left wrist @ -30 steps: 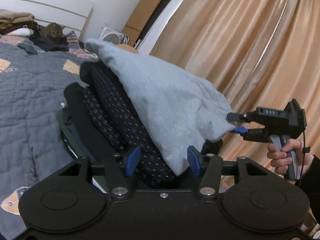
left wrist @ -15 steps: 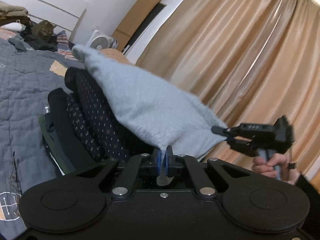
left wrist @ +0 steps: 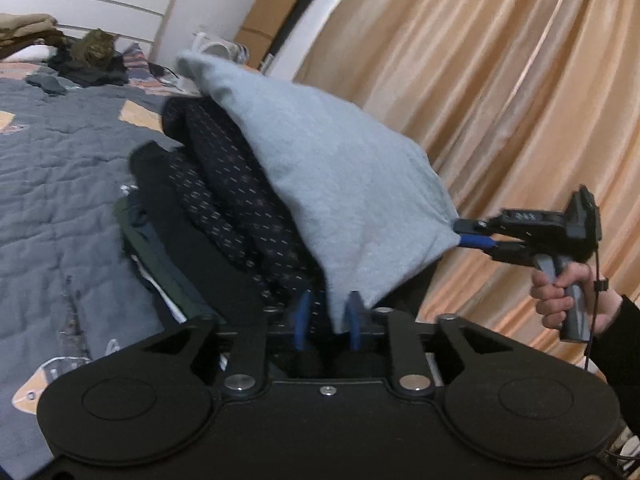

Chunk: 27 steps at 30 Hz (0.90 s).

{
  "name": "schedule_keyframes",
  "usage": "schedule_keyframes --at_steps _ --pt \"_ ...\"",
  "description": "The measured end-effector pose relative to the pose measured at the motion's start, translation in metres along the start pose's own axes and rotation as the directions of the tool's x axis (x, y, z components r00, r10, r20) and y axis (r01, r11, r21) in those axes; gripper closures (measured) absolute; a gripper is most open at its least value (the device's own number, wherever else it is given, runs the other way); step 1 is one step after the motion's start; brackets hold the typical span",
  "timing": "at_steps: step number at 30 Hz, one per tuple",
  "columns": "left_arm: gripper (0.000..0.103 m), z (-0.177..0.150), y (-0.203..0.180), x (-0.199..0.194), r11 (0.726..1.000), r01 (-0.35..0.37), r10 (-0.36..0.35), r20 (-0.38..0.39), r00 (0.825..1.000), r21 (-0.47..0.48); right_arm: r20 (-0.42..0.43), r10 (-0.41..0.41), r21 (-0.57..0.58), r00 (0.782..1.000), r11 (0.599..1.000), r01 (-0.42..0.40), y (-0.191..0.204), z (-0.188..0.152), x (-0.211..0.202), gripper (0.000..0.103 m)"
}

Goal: Fold clothes
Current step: 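Lower the grey shirt onto the dark clothes stack and open both tools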

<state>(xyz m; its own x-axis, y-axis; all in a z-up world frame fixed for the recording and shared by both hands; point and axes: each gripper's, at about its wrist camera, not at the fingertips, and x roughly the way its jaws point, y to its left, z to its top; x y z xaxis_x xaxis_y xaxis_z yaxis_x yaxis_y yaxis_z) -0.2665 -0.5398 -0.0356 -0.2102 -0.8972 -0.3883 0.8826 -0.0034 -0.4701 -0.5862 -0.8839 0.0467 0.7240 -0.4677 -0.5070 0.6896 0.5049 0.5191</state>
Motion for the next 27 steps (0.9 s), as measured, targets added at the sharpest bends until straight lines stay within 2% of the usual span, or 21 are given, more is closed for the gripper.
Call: schedule_keyframes --at_steps 3,6,11,14,18,21,25,27 --pt "0.074 0.008 -0.004 -0.014 0.999 0.032 -0.031 0.056 0.998 -0.01 0.062 0.035 -0.039 0.997 0.999 -0.032 0.016 0.004 -0.021 0.073" --pt "0.066 0.02 -0.018 -0.014 0.997 0.078 -0.078 0.088 0.993 0.001 0.096 0.126 -0.077 0.987 0.99 -0.119 0.038 0.004 -0.03 0.069" --pt "0.064 0.026 -0.037 0.013 0.992 0.127 -0.128 0.082 0.988 0.012 0.059 0.204 -0.166 0.977 0.967 -0.192 0.071 -0.008 -0.014 0.058" --pt "0.064 0.023 -0.038 0.033 0.993 0.116 -0.116 0.054 0.992 0.004 0.015 0.172 -0.167 0.985 0.972 -0.168 0.072 -0.015 0.005 0.058" --pt "0.064 0.011 -0.028 0.052 0.994 0.105 -0.105 -0.003 0.994 -0.024 -0.007 0.1 -0.116 0.995 0.988 -0.1 0.05 -0.019 0.021 0.058" --pt "0.064 0.0 -0.022 0.052 0.995 0.091 -0.092 -0.013 0.996 -0.027 -0.009 0.081 -0.084 0.997 0.993 -0.082 0.032 -0.022 0.021 0.058" --pt "0.064 -0.009 -0.02 0.048 0.996 0.086 -0.086 -0.021 0.996 -0.02 -0.021 -0.006 -0.09 1.0 0.996 0.004 0.015 -0.026 0.023 0.057" --pt "0.064 -0.013 -0.022 0.045 0.996 0.085 -0.086 -0.033 0.996 -0.013 -0.026 0.006 -0.062 1.0 0.998 -0.008 0.006 -0.027 0.022 0.057"
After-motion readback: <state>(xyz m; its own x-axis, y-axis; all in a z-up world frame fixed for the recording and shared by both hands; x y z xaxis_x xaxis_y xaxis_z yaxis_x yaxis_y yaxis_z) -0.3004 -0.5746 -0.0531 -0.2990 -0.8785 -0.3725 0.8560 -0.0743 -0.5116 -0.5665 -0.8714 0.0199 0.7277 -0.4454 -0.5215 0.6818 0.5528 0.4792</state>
